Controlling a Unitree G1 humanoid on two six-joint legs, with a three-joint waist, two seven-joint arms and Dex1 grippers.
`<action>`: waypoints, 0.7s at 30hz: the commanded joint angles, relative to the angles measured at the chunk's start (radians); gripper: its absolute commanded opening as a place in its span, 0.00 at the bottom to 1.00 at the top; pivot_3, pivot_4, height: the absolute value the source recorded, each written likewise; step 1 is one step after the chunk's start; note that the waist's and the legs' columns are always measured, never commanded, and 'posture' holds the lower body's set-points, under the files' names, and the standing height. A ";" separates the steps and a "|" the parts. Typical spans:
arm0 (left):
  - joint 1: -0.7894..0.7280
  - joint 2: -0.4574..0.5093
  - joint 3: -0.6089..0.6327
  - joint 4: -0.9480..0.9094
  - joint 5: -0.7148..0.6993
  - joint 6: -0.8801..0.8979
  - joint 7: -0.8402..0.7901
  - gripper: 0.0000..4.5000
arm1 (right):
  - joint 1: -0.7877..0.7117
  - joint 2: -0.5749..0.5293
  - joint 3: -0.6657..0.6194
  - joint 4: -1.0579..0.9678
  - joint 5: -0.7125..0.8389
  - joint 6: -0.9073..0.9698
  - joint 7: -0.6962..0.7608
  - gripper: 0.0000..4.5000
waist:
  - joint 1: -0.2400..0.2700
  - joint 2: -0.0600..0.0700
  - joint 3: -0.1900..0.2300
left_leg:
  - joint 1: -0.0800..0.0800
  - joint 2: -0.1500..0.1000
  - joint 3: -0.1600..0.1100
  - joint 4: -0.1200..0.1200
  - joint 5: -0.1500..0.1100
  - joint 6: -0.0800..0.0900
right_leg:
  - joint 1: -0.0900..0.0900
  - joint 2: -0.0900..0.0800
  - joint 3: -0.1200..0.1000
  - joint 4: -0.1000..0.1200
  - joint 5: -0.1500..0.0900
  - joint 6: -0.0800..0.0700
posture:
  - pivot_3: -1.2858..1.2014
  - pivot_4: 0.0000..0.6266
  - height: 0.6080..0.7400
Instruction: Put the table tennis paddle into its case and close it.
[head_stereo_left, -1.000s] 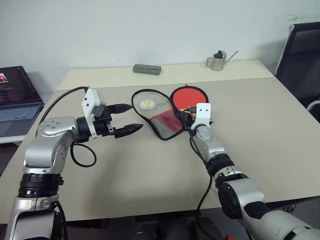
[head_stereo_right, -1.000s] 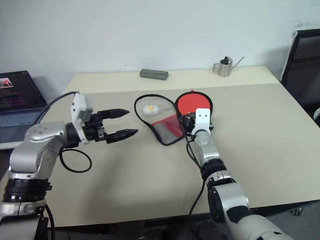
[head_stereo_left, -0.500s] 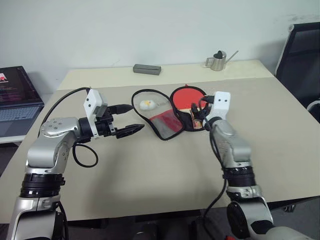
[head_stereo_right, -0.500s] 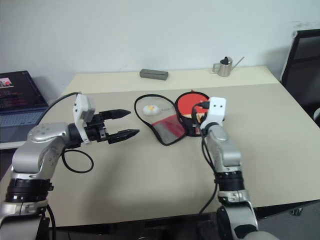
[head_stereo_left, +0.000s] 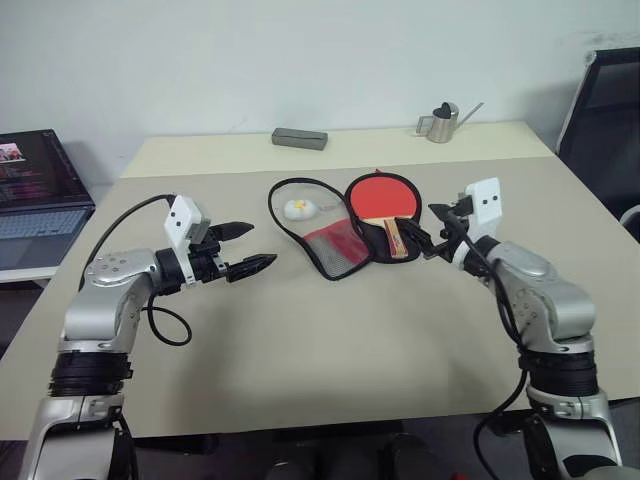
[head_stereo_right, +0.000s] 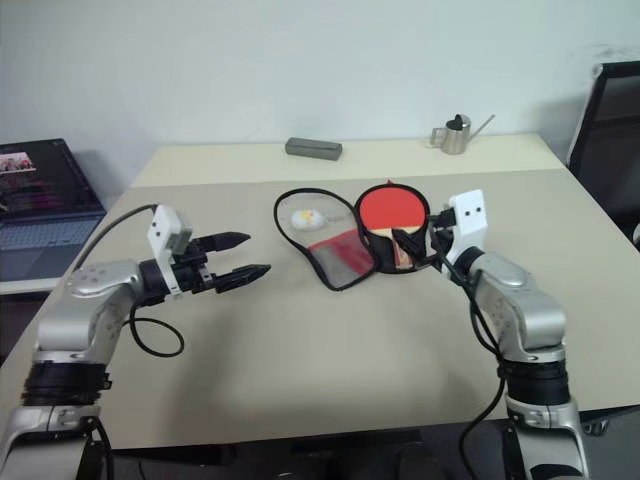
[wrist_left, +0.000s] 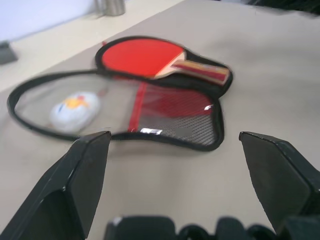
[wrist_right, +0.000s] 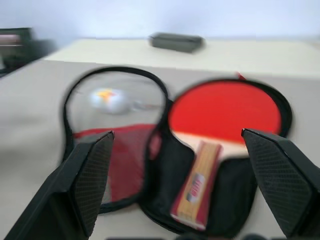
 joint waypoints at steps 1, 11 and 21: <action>-0.060 -0.017 0.000 0.106 0.053 -0.084 0.026 1.00 | -0.008 -0.061 -0.018 -0.047 0.037 -0.048 0.097 0.99 | 0.006 0.000 0.000 | 0.000 0.000 0.000 0.000 0.000 0.000 | 0.000 0.000 0.000 0.000 0.000 0.000 | 0.52 0.24 1.00; -0.228 -0.105 -0.065 0.445 0.182 -0.278 0.029 1.00 | -0.004 -0.322 0.002 0.028 0.006 -0.067 0.306 0.99 | 0.022 -0.004 0.002 | -0.002 -0.001 -0.001 0.001 0.000 0.000 | 0.001 -0.001 -0.003 -0.003 0.000 0.001 | 0.52 0.24 1.00; -0.376 -0.184 -0.083 0.755 0.286 -0.424 0.109 1.00 | 0.022 -0.430 -0.039 0.017 0.055 -0.048 0.390 0.99 | 0.022 -0.011 0.006 | -0.003 -0.001 -0.001 0.002 0.000 0.000 | 0.001 -0.001 -0.004 -0.004 0.000 0.001 | 0.52 0.24 1.00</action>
